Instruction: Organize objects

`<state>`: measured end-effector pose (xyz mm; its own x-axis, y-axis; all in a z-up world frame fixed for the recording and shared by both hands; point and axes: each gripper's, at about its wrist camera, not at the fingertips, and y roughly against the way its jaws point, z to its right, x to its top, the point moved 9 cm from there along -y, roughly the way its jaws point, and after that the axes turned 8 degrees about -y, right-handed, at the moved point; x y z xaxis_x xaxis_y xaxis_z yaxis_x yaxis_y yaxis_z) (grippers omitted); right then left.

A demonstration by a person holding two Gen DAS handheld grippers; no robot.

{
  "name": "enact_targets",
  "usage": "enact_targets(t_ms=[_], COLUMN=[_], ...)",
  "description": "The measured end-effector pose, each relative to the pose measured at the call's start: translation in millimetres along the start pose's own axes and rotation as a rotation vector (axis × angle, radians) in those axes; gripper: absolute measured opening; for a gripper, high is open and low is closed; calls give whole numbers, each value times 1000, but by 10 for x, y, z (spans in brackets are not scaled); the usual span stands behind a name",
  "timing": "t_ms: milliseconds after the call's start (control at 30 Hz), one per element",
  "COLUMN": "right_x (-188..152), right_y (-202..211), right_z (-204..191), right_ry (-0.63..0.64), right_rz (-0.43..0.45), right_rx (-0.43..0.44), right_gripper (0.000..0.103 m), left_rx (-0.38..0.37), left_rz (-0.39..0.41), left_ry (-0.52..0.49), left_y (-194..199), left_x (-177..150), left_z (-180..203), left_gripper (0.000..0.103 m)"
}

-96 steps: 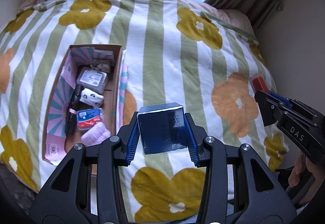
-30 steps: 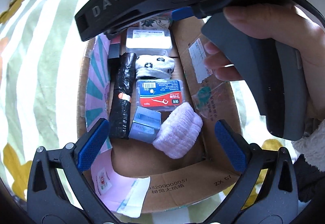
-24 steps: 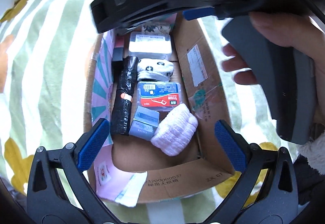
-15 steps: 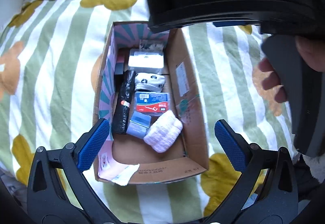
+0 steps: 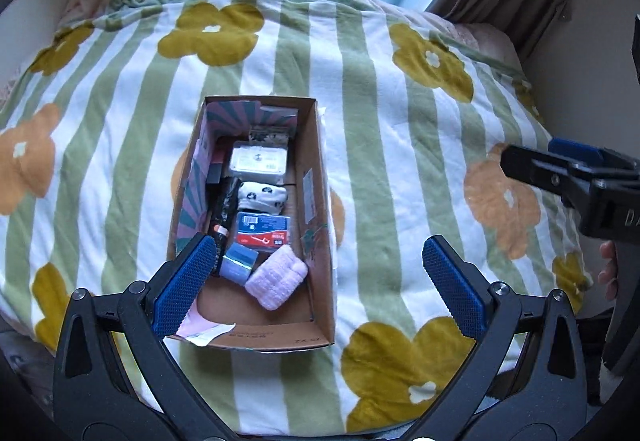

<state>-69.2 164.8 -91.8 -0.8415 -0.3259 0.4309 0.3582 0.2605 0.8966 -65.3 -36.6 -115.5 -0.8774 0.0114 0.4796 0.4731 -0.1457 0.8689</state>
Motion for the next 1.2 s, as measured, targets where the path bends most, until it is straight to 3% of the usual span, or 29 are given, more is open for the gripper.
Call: enact_targets(t_ms=[100,367,1200], right_x=[-135,-319,-278], right_y=[44,49,122], right_z=[280,669,686], right_ry=[-44,-136,-169], right_rz=[4,-8,21], right_rx=[-48,-72,-68], right_gripper=[102,102,102], left_rx=[7,3,30], left_rz=[14,13,20], left_ry=[-25,-77,-94], left_y=[8,-53,3], left_x=[56,112,178], left_z=[156,466,470], left_gripper=[103,103,103])
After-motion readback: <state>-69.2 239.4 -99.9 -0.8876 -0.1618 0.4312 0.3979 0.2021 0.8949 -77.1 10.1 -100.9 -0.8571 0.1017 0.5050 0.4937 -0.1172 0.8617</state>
